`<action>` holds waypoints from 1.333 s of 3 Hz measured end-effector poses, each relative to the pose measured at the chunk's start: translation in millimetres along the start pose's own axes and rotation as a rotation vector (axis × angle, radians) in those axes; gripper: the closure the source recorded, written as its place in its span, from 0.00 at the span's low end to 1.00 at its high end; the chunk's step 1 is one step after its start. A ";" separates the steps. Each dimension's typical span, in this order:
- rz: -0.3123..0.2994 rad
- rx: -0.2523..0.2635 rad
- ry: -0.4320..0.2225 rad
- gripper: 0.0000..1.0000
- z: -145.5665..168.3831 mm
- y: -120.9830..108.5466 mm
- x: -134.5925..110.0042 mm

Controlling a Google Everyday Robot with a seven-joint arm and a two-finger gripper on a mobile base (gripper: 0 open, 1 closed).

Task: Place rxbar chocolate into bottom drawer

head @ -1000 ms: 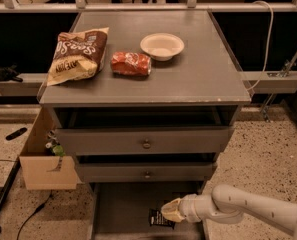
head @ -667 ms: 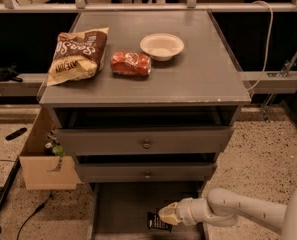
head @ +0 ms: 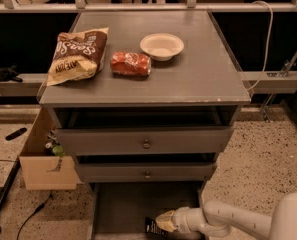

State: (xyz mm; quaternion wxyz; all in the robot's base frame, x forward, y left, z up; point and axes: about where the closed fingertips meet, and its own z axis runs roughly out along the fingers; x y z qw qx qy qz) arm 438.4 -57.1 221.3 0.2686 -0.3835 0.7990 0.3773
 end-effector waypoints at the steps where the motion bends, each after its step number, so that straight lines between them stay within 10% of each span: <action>1: 0.007 -0.012 0.015 1.00 14.5 -5.5 2.4; 3: 0.039 -0.042 0.051 1.00 49.9 -24.6 20.3; 4: 0.038 -0.040 0.050 0.81 50.6 -26.2 19.8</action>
Offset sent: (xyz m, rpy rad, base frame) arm 0.0229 0.0241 -0.0640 -0.0230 0.0831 0.0332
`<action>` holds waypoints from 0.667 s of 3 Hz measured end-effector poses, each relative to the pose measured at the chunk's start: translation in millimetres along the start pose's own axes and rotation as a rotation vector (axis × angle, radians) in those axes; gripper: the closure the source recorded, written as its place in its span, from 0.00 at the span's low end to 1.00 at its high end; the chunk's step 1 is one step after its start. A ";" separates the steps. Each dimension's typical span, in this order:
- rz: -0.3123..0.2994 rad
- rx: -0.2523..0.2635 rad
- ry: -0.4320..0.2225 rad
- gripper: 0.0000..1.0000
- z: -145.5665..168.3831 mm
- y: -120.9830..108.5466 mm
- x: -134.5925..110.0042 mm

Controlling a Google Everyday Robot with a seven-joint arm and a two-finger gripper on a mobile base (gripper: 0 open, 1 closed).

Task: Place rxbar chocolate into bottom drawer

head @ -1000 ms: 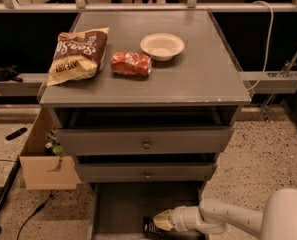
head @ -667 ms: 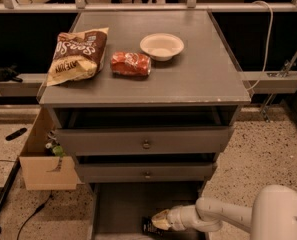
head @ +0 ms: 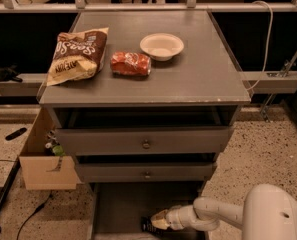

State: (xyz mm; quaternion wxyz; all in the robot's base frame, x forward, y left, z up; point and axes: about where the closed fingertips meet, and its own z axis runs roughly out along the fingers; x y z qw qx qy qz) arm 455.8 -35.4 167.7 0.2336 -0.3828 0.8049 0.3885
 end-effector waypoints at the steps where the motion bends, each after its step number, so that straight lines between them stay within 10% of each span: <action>1: 0.000 0.000 0.000 0.50 0.1 0.1 0.0; 2: 0.000 0.000 0.000 0.27 0.1 0.1 0.0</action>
Offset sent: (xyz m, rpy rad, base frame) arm 0.0000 0.0000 0.0000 0.0000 0.0000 0.0000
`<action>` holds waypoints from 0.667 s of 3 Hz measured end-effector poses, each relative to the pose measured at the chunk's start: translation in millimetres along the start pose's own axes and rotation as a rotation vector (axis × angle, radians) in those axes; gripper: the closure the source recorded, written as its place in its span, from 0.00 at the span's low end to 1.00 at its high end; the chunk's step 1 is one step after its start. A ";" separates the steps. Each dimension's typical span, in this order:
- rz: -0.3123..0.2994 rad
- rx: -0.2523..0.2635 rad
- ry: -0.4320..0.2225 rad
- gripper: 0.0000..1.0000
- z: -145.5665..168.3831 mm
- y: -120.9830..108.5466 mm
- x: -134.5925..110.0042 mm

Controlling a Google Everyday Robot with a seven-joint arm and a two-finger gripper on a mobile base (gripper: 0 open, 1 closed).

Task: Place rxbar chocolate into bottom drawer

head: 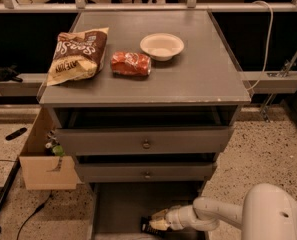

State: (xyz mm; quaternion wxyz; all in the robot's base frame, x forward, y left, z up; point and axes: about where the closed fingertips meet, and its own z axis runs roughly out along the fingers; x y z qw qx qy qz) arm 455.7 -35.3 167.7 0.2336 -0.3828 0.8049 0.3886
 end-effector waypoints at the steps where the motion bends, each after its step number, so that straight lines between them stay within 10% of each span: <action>1: 0.000 0.000 0.000 0.04 0.0 0.0 0.0; 2: 0.000 0.000 0.000 0.00 0.1 0.1 0.0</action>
Offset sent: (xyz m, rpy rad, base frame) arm 0.0000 0.0000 0.0000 0.0000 0.0000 0.0000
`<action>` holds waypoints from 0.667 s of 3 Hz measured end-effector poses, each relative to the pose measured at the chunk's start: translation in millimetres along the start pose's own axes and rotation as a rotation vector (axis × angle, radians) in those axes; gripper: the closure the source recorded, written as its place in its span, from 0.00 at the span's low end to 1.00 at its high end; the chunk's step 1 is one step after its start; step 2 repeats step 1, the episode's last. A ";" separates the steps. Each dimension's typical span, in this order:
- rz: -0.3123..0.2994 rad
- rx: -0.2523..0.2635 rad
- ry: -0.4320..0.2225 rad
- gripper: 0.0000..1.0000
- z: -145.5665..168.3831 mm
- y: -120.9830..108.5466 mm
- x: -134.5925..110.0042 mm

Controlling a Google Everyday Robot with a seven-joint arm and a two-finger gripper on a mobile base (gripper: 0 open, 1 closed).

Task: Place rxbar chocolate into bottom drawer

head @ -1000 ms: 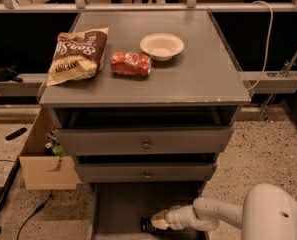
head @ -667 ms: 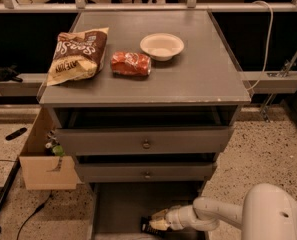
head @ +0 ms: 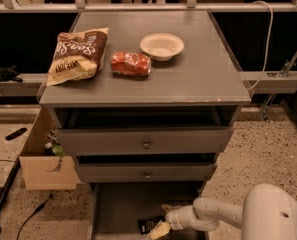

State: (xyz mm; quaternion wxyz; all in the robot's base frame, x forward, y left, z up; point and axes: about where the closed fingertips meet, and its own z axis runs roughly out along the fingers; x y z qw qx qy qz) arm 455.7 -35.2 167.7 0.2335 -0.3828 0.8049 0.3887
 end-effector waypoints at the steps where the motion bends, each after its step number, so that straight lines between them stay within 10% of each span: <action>1: 0.000 0.000 0.000 0.00 0.0 0.0 0.0; 2: 0.000 0.000 0.000 0.00 0.0 0.0 0.0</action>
Offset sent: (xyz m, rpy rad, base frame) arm 0.0000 0.0000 0.0000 0.0000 0.0000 0.0000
